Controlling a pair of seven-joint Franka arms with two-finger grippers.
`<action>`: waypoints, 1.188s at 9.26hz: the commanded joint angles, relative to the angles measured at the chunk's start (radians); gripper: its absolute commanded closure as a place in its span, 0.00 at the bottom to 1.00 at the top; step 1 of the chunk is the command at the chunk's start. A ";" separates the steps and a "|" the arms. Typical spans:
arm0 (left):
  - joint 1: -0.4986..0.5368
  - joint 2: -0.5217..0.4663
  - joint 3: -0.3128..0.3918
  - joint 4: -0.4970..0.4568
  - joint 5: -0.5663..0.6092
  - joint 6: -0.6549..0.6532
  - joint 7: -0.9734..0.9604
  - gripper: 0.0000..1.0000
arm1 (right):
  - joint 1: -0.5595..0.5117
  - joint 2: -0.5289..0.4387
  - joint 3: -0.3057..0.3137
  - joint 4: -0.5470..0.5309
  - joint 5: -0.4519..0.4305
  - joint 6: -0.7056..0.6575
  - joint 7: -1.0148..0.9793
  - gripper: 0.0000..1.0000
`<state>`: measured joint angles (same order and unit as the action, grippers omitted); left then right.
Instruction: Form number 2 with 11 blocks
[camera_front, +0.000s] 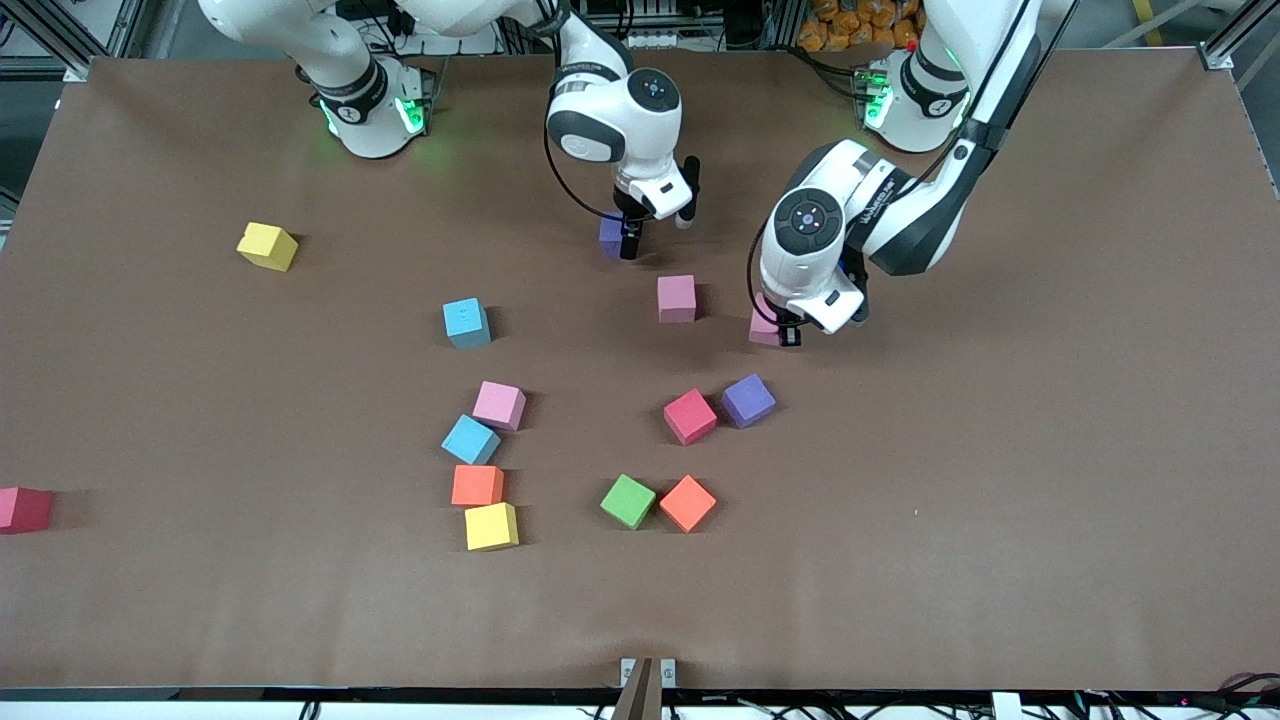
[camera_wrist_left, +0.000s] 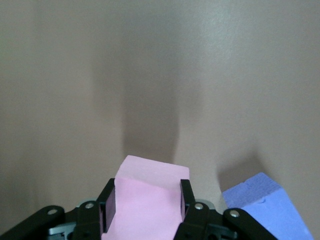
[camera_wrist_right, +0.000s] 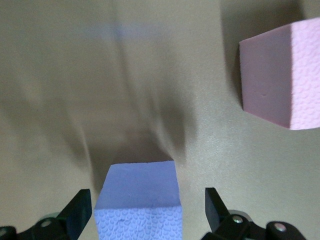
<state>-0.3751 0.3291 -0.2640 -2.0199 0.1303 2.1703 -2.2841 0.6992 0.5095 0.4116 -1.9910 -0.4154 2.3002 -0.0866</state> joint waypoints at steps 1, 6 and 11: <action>0.005 -0.033 -0.020 -0.046 0.008 0.013 -0.026 1.00 | -0.046 -0.058 0.029 0.035 -0.006 -0.115 -0.062 0.00; 0.005 -0.031 -0.076 -0.069 0.006 0.013 -0.090 1.00 | -0.118 -0.152 0.001 0.178 0.156 -0.375 -0.183 0.00; -0.001 -0.030 -0.211 -0.057 -0.059 0.013 -0.222 1.00 | -0.121 -0.195 -0.201 0.198 0.159 -0.420 -0.374 0.00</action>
<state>-0.3756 0.3270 -0.4520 -2.0668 0.1079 2.1782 -2.4867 0.5763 0.3343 0.2575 -1.8029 -0.2776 1.8996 -0.4447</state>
